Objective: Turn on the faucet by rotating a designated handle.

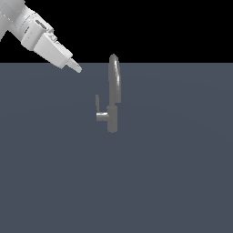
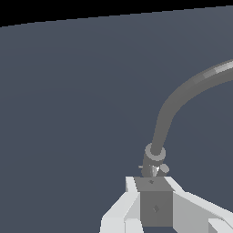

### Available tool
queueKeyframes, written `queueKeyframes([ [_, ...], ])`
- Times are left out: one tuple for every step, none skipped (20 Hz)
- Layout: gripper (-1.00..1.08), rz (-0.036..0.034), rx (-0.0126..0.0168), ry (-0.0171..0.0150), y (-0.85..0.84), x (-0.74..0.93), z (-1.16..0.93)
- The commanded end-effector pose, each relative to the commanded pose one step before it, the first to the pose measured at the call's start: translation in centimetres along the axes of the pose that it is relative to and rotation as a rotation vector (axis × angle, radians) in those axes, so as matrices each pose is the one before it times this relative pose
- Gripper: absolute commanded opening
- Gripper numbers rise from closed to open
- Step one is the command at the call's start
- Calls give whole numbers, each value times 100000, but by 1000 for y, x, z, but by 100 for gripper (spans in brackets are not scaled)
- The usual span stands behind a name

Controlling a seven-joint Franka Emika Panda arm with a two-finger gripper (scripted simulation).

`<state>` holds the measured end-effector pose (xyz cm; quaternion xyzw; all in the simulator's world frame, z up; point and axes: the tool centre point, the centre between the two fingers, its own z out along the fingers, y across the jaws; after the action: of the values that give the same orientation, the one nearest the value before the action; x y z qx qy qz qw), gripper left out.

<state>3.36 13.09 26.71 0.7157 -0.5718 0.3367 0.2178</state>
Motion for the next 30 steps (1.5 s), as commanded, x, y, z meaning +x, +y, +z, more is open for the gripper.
queueKeyframes([
  [-100, 3428, -3150, -558, -88, -1252, 3296],
  [-100, 1198, -1131, -163, 11, -378, 1135],
  [-100, 1122, -1064, -164, 25, -346, 1060],
  [-100, 1043, -992, -162, 35, -315, 982],
  [-100, 962, -918, -156, 42, -284, 902],
  [-100, 878, -840, -148, 47, -255, 820],
  [-100, 793, -760, -138, 48, -225, 738],
  [-100, 704, -676, -126, 48, -197, 653],
  [-100, 614, -591, -112, 45, -169, 568],
  [-100, 522, -502, -97, 41, -143, 481],
  [-100, 429, -414, -81, 35, -115, 395],
  [-100, 338, -326, -64, 29, -88, 309],
  [-100, 241, -233, -46, 21, -63, 221],
  [-100, 148, -143, -28, 13, -36, 134],
  [-100, 49, -47, -10, 4, -12, 45],
  [-100, 0, 0, 0, 0, 0, 0],
  [-100, 0, 0, 0, 0, 0, 0],
  [-100, 0, 0, 0, 0, 0, 0],
  [-100, -48, -17, 46, 10, 36, -14],
  [-100, 0, 0, 0, 281, 69, -56],
  [-100, 0, 0, 0, 283, 69, -57],
  [-100, 0, 0, 0, 284, 69, -57],
  [-100, 0, 0, 0, 286, 70, -57],
  [-100, 0, 0, 0, 287, 70, -58],
  [-100, 0, 0, 0, 289, 70, -58],
  [-100, 0, 0, 0, 290, 71, -58],
  [-100, 0, 0, 0, 292, 71, -59],
  [-100, 0, 0, 0, 293, 71, -59],
  [-100, 0, 0, 0, 294, 72, -60],
  [-100, 0, 0, 0, 296, 72, -60],
])
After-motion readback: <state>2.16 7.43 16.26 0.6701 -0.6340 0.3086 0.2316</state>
